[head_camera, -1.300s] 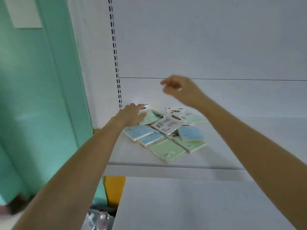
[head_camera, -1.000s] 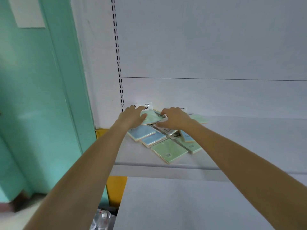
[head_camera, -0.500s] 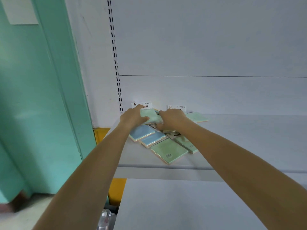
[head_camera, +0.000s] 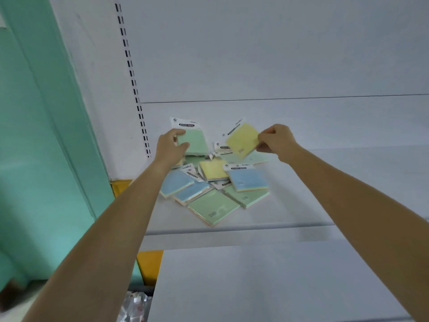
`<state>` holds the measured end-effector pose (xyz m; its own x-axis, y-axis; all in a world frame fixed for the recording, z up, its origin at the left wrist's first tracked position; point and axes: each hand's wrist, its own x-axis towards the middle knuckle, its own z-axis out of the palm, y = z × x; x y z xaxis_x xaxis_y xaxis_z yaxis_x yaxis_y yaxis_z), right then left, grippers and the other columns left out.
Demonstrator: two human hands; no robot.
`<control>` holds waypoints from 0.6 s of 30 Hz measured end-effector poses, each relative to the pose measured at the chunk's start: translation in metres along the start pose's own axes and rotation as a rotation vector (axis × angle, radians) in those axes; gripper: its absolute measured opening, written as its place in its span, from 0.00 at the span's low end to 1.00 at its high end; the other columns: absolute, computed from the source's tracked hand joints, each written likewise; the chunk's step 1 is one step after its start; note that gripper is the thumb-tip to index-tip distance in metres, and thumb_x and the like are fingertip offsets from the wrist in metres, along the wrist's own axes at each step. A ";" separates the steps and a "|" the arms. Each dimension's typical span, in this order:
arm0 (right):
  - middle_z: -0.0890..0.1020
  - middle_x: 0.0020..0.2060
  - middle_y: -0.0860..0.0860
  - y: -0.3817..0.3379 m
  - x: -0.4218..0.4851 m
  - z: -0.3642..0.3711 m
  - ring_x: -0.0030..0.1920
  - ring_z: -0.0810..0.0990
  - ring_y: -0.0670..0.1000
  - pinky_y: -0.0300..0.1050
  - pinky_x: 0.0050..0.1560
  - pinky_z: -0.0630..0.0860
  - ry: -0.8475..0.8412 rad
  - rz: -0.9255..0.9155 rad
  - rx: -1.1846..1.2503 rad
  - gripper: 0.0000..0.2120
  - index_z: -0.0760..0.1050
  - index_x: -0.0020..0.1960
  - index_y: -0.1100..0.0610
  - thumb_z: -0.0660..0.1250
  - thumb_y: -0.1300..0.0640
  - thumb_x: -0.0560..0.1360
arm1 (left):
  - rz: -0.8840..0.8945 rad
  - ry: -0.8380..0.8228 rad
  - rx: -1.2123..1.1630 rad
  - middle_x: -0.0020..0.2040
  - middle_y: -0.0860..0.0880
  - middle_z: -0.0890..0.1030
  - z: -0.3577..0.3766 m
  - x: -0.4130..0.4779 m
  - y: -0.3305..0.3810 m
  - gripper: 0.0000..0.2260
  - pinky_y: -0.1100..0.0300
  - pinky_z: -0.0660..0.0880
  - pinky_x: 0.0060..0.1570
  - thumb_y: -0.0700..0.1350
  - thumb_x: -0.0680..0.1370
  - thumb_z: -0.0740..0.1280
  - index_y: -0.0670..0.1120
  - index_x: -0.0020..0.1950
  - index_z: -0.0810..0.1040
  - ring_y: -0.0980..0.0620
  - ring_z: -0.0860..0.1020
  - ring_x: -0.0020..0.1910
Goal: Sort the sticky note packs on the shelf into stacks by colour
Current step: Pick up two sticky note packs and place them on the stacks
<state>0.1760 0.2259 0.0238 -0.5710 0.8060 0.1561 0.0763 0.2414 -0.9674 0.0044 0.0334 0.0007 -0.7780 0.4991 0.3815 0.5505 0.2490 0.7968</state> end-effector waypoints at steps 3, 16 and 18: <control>0.76 0.34 0.58 0.013 -0.001 -0.022 0.32 0.77 0.52 0.39 0.34 0.81 -0.021 0.076 0.283 0.09 0.68 0.39 0.58 0.61 0.71 0.72 | 0.026 -0.002 0.031 0.63 0.41 0.73 0.021 -0.003 0.022 0.17 0.57 0.69 0.62 0.40 0.75 0.66 0.43 0.64 0.73 0.46 0.72 0.61; 0.73 0.55 0.60 0.080 -0.027 -0.261 0.48 0.77 0.57 0.36 0.34 0.81 0.105 0.104 0.402 0.18 0.71 0.63 0.65 0.56 0.73 0.75 | 0.038 -0.104 -0.162 0.65 0.39 0.73 0.231 -0.058 0.161 0.18 0.45 0.75 0.60 0.35 0.75 0.63 0.39 0.65 0.72 0.40 0.75 0.61; 0.74 0.57 0.61 0.101 -0.034 -0.319 0.50 0.77 0.57 0.35 0.35 0.81 0.145 0.091 0.354 0.18 0.71 0.64 0.65 0.57 0.72 0.75 | 0.045 -0.133 -0.177 0.66 0.39 0.72 0.280 -0.077 0.190 0.18 0.45 0.73 0.61 0.34 0.75 0.63 0.37 0.66 0.71 0.40 0.74 0.62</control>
<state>0.4642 0.3956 -0.0155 -0.4512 0.8898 0.0685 -0.1798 -0.0154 -0.9836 0.2535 0.2744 -0.0085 -0.7005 0.6143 0.3632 0.5131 0.0797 0.8546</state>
